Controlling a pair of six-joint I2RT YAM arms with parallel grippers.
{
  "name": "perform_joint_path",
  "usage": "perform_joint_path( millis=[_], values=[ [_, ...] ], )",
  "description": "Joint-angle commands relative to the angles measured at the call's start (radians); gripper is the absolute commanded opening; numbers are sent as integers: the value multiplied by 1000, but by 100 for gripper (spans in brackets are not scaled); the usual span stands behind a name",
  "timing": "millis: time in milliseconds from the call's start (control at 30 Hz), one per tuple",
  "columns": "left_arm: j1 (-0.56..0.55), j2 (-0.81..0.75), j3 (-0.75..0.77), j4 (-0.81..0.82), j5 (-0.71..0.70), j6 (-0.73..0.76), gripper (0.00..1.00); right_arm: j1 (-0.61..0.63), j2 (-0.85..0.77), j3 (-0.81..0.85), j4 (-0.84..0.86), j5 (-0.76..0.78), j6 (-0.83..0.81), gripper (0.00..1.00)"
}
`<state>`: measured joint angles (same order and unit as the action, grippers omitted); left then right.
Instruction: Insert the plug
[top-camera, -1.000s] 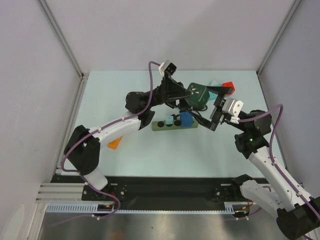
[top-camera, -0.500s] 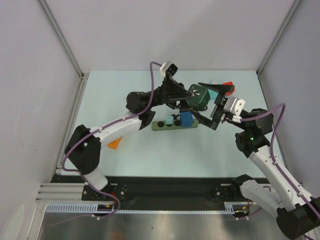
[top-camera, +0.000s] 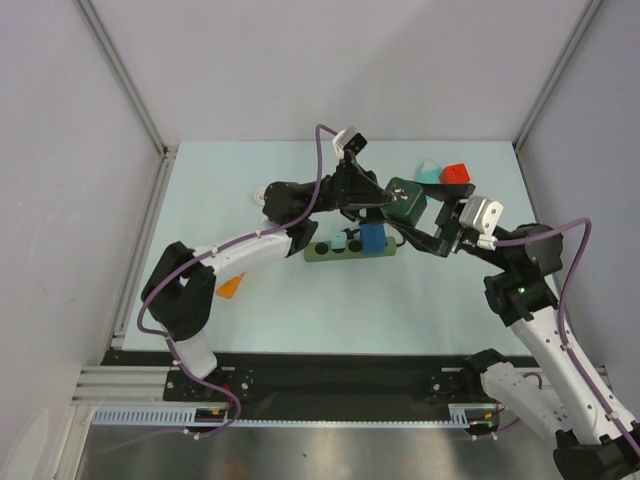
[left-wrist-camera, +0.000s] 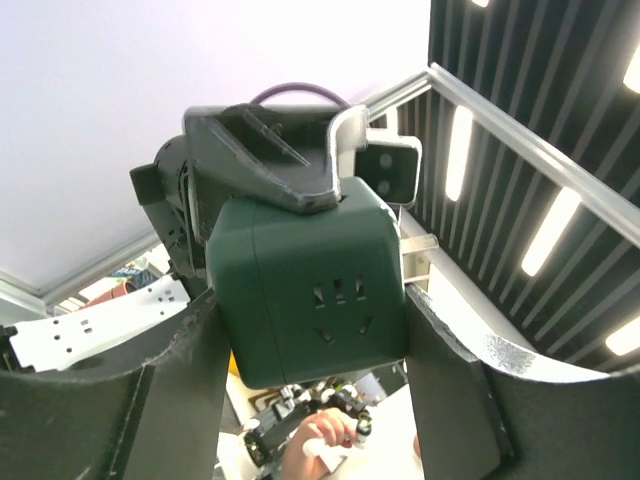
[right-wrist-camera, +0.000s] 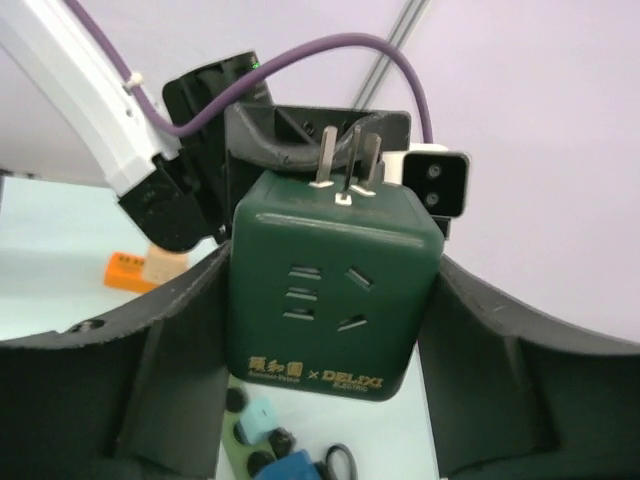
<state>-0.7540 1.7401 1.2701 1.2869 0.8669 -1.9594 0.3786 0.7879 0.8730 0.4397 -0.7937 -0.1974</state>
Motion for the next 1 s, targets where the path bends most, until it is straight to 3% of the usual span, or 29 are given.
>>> perform_joint_path(
  millis=[0, 33, 67, 100, 133, 200, 267, 300, 367, 400, 467, 600, 967],
  values=[
    [-5, -4, 41, 333, 6, 23, 14, -7, -3, 27, 2, -2, -11, 21],
    [-4, -8, 35, 328, 3, 28, 32, -7, -4, 24, 2, -4, -19, 13],
    [-1, -13, 16, 327, -2, 34, 36, -7, -7, 23, 2, -4, -19, 0],
    [1, -14, 9, 315, 0, 42, 41, -7, -10, 24, -1, 1, -20, 0],
    [8, -20, 3, 298, 15, 69, 57, -7, -15, 24, -7, 1, -26, 0],
    [25, -63, -23, 158, 64, 184, 68, -7, -19, 44, -62, 14, -42, 0],
    [65, -144, -53, -16, 105, 330, 70, -7, -18, 70, -186, 45, -78, 0],
    [80, -183, -61, -281, 116, 535, 73, -7, -16, 96, -232, 56, -89, 0],
    [117, -255, -43, -581, 78, 769, 77, -7, -4, 116, -340, 86, -105, 0],
    [122, -302, -14, -912, 49, 1021, 82, -7, 2, 121, -364, 90, -106, 0],
    [119, -330, 52, -1137, -44, 1183, 84, -6, 20, 136, -416, 91, -106, 0],
    [117, -355, 48, -1218, -66, 1249, 94, 3, 42, 136, -430, 86, -88, 0],
    [65, -304, 210, -1534, -206, 1465, 96, 71, 122, 161, -521, 151, -102, 0]
  ],
)
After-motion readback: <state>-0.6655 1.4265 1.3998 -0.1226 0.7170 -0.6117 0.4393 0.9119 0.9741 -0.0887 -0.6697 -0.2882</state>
